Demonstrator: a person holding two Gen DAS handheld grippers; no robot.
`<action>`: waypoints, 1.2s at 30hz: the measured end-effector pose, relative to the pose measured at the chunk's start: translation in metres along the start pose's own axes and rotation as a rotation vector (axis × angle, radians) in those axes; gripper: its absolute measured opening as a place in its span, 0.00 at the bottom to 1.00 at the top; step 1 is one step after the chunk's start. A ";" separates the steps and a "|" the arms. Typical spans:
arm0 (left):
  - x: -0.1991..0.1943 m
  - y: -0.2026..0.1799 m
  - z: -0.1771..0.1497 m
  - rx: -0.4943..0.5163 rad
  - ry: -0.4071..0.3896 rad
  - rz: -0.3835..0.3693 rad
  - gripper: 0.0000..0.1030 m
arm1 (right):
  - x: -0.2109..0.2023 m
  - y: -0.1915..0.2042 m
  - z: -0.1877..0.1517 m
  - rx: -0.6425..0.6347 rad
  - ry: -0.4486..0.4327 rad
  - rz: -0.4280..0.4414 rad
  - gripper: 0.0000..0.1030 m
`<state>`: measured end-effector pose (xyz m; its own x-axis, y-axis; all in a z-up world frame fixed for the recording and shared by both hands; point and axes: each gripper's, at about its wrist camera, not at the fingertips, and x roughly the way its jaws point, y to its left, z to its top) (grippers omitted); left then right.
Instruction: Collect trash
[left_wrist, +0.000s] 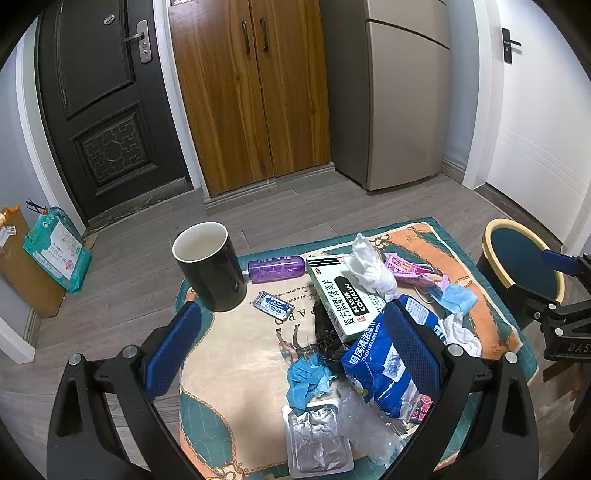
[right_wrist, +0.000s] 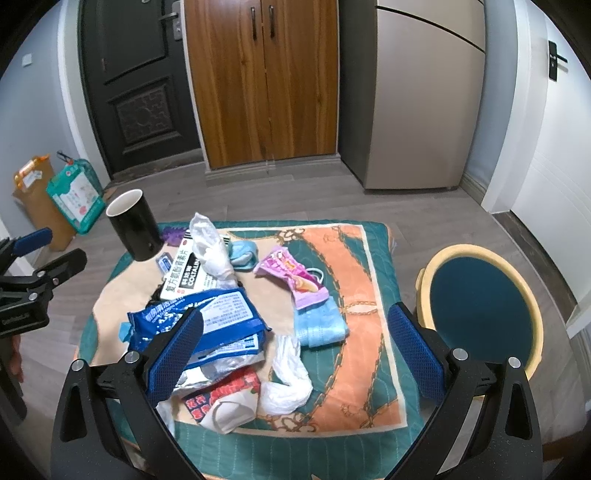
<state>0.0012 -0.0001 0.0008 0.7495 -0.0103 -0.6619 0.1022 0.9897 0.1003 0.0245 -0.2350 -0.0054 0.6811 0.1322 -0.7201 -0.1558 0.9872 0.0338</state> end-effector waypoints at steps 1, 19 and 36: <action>0.000 0.000 0.000 0.001 0.000 0.000 0.94 | 0.001 0.000 0.001 0.001 0.001 0.000 0.96; 0.000 -0.001 -0.001 -0.001 0.001 -0.001 0.94 | 0.001 -0.003 0.001 0.005 0.006 -0.004 0.96; 0.002 -0.001 -0.004 -0.001 0.003 -0.003 0.94 | 0.002 -0.005 0.001 0.005 0.008 -0.007 0.96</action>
<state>0.0001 -0.0003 -0.0033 0.7475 -0.0126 -0.6642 0.1038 0.9898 0.0981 0.0272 -0.2394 -0.0061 0.6765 0.1242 -0.7259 -0.1471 0.9886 0.0321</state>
